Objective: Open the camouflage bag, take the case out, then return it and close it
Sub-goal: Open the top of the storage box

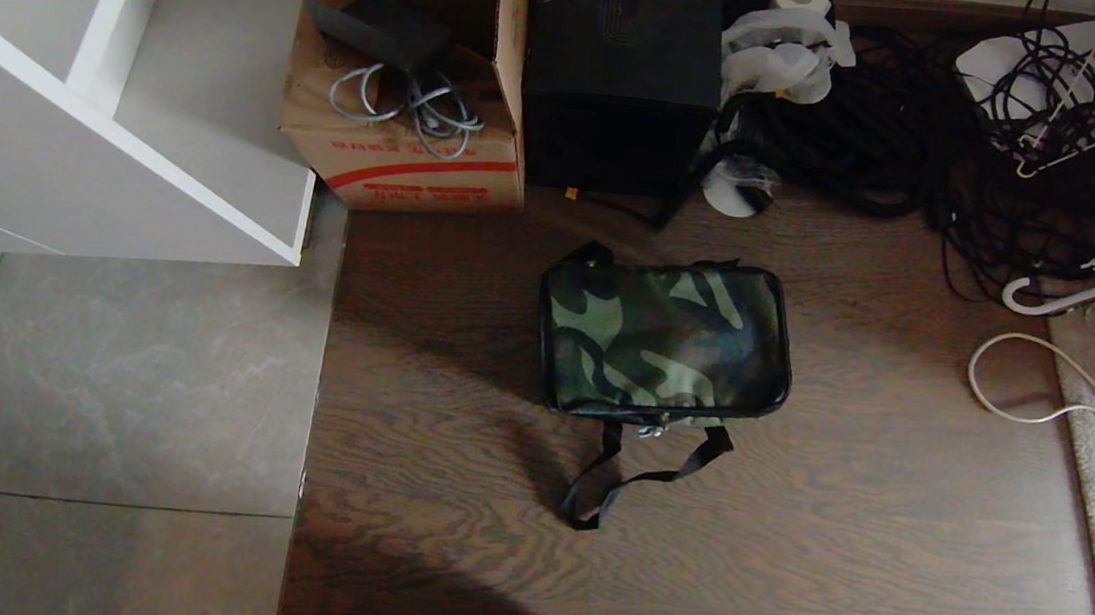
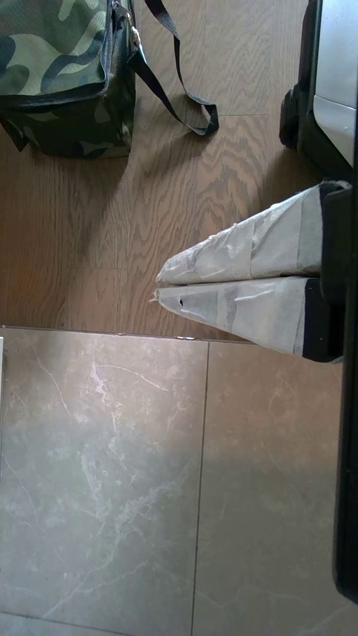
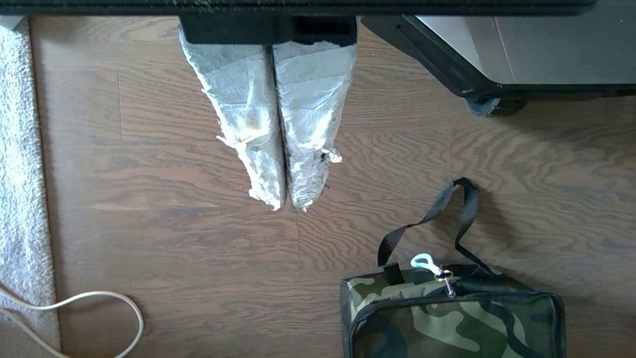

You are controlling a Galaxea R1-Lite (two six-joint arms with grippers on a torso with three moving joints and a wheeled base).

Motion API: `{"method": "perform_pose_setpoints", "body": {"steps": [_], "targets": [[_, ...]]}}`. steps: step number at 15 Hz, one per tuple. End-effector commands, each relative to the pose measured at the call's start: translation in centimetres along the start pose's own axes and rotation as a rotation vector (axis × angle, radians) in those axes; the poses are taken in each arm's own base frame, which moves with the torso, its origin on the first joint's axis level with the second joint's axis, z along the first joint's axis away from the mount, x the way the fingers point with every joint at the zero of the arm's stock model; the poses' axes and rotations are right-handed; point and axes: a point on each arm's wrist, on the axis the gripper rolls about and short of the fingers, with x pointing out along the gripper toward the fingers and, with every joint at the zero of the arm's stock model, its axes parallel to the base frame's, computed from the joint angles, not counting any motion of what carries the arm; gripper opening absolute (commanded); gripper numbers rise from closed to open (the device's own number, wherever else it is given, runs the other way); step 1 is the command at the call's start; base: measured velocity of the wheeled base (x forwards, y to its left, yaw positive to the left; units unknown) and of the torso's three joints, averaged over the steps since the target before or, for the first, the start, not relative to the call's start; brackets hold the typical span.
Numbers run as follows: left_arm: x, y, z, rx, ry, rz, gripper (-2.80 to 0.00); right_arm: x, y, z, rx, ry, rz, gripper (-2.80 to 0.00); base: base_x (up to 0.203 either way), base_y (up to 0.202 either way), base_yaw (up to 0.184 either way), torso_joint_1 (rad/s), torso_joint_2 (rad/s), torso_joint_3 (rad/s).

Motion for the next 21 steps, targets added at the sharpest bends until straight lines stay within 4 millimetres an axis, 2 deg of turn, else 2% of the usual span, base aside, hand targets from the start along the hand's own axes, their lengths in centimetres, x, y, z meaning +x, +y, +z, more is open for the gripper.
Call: {"method": "perform_pose_setpoints", "body": {"steps": [1, 3, 4, 6, 7, 9, 10, 12, 15, 16, 18, 21], "targets": [[0.1, 0.0, -0.3, -0.001, 0.009, 0.001, -2.80, 0.0, 0.0, 0.0, -0.003, 0.004, 0.002, -2.80, 0.000, 0.000, 0.000, 0.000, 0.00, 0.000], [0.1, 0.0, -0.3, -0.001, 0.009, 0.001, -2.80, -0.3, 0.0, 0.8, -0.005, -0.031, 0.008, -2.80, 0.000, 0.000, 0.000, 0.000, 0.00, 0.000], [0.1, 0.0, -0.3, -0.001, 0.009, 0.001, -2.80, -0.8, 0.0, 2.6, -0.002, -0.063, 0.014, -2.80, 0.000, 0.000, 0.000, 0.000, 0.00, 0.000], [0.1, 0.0, -0.3, -0.001, 0.008, 0.001, -2.80, -2.2, 0.1, 8.2, 0.020, -0.064, 0.022, -2.80, 0.000, 0.000, 0.000, 0.000, 0.00, 0.000], [0.1, 0.0, -0.3, -0.001, 0.008, 0.001, -2.80, -2.2, 0.1, 11.1, 0.042, -0.001, 0.029, -2.80, 0.000, 0.000, 0.000, 0.000, 0.00, 0.000], [0.1, 0.0, -0.3, -0.001, 0.009, 0.001, -2.80, 0.1, 0.2, 15.8, 0.087, 0.243, 0.080, -2.80, 0.000, 0.000, 0.000, 0.000, 0.00, 0.000], [0.1, 0.0, -0.3, -0.001, 0.009, 0.001, -2.80, 2.1, 0.3, 16.9, 0.113, 0.362, 0.128, -2.80, 0.000, 0.000, 0.000, 0.000, 0.00, 0.000], [0.1, 0.0, -0.3, -0.001, 0.009, 0.001, -2.80, 7.5, 0.4, 17.3, 0.164, 0.570, 0.197, -2.80, 0.000, 0.000, 0.000, 0.000, 0.00, 0.000], [0.1, 0.0, -0.3, -0.001, 0.009, 0.001, -2.80, 15.9, 1.0, 15.8, 0.183, 0.707, 0.259, -2.80, 0.000, 0.000, 0.000, 0.000, 0.00, 0.000], [0.1, 0.0, -0.3, -0.001, 0.008, 0.001, -2.80, 17.9, 2.0, 14.9, 0.163, 0.747, 0.298, -2.80, 0.000, 0.000, 0.000, 0.000, 0.00, 0.000], [0.1, 0.0, -0.3, -0.001, 0.009, 0.001, -2.80, 20.9, 5.3, 12.7, 0.134, 0.839, 0.394, -2.80, 0.000, 0.000, 0.000, 0.000, 0.00, 0.000], [0.1, 0.0, -0.3, -0.001, 0.008, 0.001, -2.80, 25.1, 9.0, 9.2, 0.171, 0.913, 0.409, -2.80, 0.000, 0.000, 0.000, 0.000, 0.00, 0.000]]}}
